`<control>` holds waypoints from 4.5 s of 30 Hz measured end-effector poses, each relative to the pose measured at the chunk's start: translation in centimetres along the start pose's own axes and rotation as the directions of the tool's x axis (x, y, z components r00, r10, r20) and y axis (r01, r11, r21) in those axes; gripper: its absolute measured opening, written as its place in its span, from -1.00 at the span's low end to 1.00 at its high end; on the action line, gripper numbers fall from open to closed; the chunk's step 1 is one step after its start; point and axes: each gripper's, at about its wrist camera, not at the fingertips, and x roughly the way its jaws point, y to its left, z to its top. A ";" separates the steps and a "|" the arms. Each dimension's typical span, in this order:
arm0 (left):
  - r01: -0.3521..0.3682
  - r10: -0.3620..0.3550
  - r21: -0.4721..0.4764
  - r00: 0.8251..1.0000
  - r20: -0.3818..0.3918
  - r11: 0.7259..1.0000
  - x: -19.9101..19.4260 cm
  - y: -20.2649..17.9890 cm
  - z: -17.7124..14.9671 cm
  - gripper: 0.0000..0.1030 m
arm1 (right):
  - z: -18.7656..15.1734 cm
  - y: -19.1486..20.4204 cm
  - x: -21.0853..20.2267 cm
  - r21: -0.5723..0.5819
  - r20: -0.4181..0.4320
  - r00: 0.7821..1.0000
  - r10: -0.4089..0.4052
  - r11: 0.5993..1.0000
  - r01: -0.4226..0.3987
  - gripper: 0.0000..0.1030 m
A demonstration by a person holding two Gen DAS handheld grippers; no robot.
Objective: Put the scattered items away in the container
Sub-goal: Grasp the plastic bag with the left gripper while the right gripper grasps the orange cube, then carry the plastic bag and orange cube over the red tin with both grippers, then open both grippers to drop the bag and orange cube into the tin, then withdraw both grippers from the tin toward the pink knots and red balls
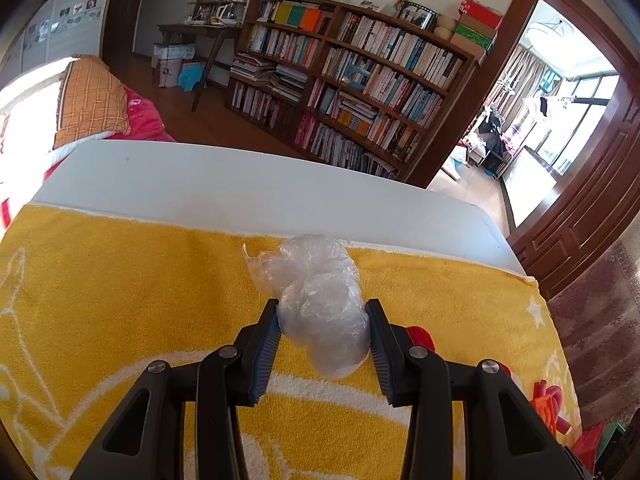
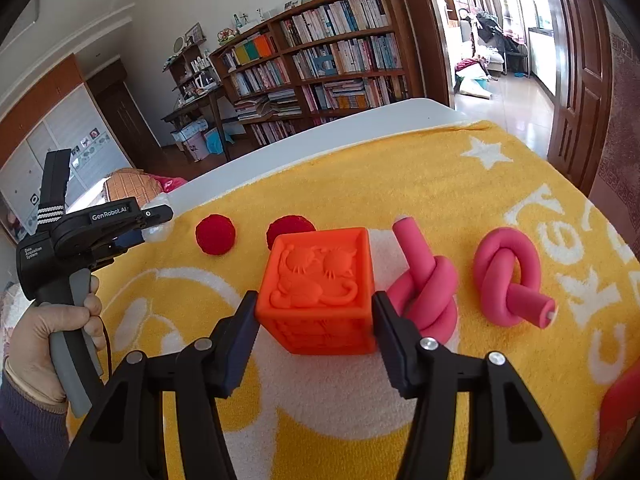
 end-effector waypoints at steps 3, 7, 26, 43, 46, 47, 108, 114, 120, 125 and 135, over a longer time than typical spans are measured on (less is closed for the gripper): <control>0.029 -0.029 0.001 0.999 0.015 1.000 -2.3 -0.2 -1.0 -0.15 | 0.1 -0.5 -0.4 0.042 -0.006 0.999 0.032 0.999 -0.032 0.16; 0.051 -0.052 0.035 0.998 0.022 0.998 -4.8 -1.2 -2.6 -0.15 | 0.1 -1.0 -0.8 0.088 -0.010 0.998 0.065 0.994 -0.064 0.16; 0.236 -0.240 0.238 0.971 -0.015 0.942 -13.4 -11.9 -10.0 -0.15 | -2.1 -3.7 -16.4 0.130 0.191 0.978 0.085 0.985 -0.111 0.16; 0.495 -0.451 0.377 0.869 -0.204 0.783 -15.8 -26.8 -19.6 -0.15 | -6.5 -17.4 -29.6 0.279 0.264 0.941 -0.212 0.951 0.136 0.16; 0.529 -0.474 0.399 0.849 -0.235 0.749 -16.7 -28.9 -21.0 -0.15 | -7.0 -18.8 -30.3 0.296 0.260 0.936 -0.239 0.942 0.159 0.16; 0.537 -0.478 0.408 0.843 -0.245 0.738 -16.8 -29.5 -21.5 -0.15 | -7.1 -19.2 -30.5 0.300 0.258 0.935 -0.245 0.940 0.163 0.16; 0.565 -0.405 0.583 0.825 -0.394 0.584 -17.8 -36.0 -31.4 0.61 | -4.6 -20.9 -25.7 0.052 0.114 0.954 -0.277 0.961 0.273 0.16; 0.547 -0.403 0.603 0.837 -0.371 0.581 -18.4 -36.1 -31.5 0.61 | -3.9 -20.2 -24.2 -0.032 0.062 0.950 -0.306 0.951 0.308 0.16; 0.532 -0.398 0.611 0.846 -0.354 0.586 -18.5 -35.9 -31.2 0.61 | -3.9 -20.2 -23.6 -0.054 0.020 0.945 -0.327 0.943 0.328 0.17; 0.522 -0.403 0.613 0.852 -0.335 0.593 -18.8 -35.4 -30.7 0.61 | -3.8 -21.2 -25.9 0.047 0.049 0.959 -0.279 0.960 0.277 0.18; 0.492 -0.396 0.627 0.868 -0.299 0.604 -19.1 -34.3 -30.3 0.61 | -3.1 -21.6 -25.5 0.070 0.076 0.904 -0.421 0.907 0.416 0.18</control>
